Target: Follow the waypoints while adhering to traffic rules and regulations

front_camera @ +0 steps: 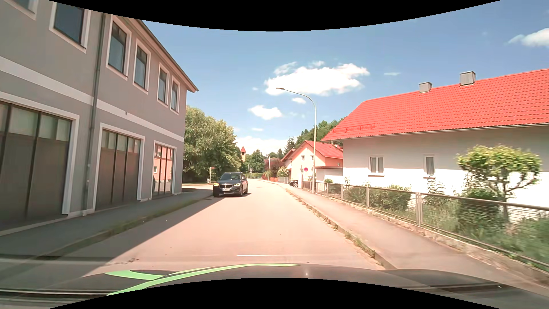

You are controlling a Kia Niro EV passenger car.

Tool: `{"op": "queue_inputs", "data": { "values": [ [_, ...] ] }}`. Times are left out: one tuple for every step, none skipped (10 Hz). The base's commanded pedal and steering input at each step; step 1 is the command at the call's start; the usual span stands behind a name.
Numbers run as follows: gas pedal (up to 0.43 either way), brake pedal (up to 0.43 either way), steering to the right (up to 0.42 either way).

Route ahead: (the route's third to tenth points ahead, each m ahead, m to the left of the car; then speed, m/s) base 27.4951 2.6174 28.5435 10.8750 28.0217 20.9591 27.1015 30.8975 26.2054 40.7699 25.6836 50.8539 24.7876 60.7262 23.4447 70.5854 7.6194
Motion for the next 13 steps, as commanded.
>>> {"op": "queue_inputs", "data": {
  "values": [
    [0.0, 0.0, 0.004],
    [0.0, 0.0, 0.004],
    [0.0, 0.0, 0.004],
    [0.0, 0.024, 0.004],
    [0.0, 0.091, 0.002],
    [0.0, 0.134, 0.0],
    [0.0, 0.159, -0.002],
    [0.0, 0.159, -0.002],
    [0.0, 0.159, -0.001],
    [0.0, 0.159, -0.001],
    [0.0, 0.159, 0.0],
    [0.0, 0.159, 0.0],
    [0.0, 0.165, 0.0]
  ]
}}
